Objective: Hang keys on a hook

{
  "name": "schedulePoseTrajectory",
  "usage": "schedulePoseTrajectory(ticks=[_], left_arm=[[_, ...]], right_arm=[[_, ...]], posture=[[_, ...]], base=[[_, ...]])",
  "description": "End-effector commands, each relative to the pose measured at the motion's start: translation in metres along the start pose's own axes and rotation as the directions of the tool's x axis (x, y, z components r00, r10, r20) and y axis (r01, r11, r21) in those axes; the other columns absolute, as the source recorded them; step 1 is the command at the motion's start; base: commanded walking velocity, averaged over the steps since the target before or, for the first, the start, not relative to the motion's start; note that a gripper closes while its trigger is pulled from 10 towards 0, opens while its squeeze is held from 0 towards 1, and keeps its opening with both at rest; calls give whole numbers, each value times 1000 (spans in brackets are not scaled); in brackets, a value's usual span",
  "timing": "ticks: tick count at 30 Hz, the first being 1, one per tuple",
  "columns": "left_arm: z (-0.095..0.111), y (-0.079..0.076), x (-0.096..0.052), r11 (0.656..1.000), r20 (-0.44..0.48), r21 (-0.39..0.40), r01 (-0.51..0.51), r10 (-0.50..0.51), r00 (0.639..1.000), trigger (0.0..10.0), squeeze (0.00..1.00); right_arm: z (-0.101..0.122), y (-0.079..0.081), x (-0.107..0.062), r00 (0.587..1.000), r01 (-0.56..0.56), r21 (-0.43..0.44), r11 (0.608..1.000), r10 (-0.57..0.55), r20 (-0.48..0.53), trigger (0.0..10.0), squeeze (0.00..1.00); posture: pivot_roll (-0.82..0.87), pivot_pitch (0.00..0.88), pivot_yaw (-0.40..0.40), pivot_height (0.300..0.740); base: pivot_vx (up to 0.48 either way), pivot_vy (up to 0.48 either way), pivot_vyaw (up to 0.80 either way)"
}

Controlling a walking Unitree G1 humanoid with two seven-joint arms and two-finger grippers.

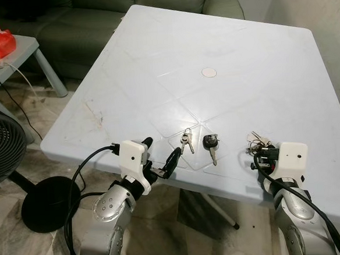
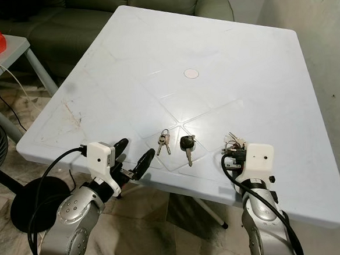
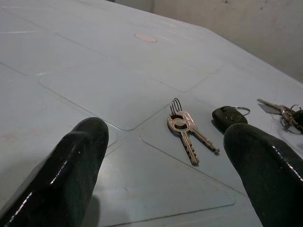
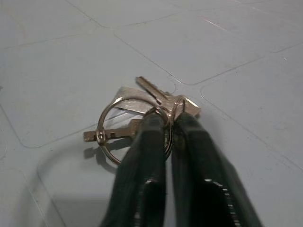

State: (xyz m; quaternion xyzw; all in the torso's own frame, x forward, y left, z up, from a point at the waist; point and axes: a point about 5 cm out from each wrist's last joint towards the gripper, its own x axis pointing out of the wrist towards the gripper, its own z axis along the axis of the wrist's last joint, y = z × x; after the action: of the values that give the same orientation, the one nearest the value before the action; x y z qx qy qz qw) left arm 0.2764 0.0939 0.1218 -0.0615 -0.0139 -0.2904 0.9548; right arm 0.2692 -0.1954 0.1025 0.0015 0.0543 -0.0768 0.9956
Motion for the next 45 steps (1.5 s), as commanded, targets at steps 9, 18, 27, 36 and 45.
schedulePoseTrajectory(ticks=[9,18,27,36,45], left_arm=[[2,0,-2,1000,3,8,-9,9,1000,10000,0],[1,0,-3,1000,3,8,-12,12,1000,10000,0],[1,0,-2,1000,4,7,-8,8,1000,10000,0],[2,0,1,1000,5,3,1,-1,1000,10000,0],[2,1,1,1000,6,6,1,-1,1000,10000,0]], right_arm=[[-14,-5,-2,995,51,-21,999,-52,-83,0,0],[-6,-17,-8,997,72,-12,997,-72,15,0,0],[-11,-15,-24,979,-202,-15,979,203,28,0,0],[-8,-9,-34,937,-345,8,939,344,55,4392,0],[0,-15,-28,950,-298,93,950,286,124,10000,1000]], posture=[[74,213,-60,740],[75,211,-59,740],[68,201,-60,740],[58,194,-54,740],[59,192,-52,740]], base=[[0,0,0],[0,0,0],[0,0,0],[0,0,0],[0,0,0]])
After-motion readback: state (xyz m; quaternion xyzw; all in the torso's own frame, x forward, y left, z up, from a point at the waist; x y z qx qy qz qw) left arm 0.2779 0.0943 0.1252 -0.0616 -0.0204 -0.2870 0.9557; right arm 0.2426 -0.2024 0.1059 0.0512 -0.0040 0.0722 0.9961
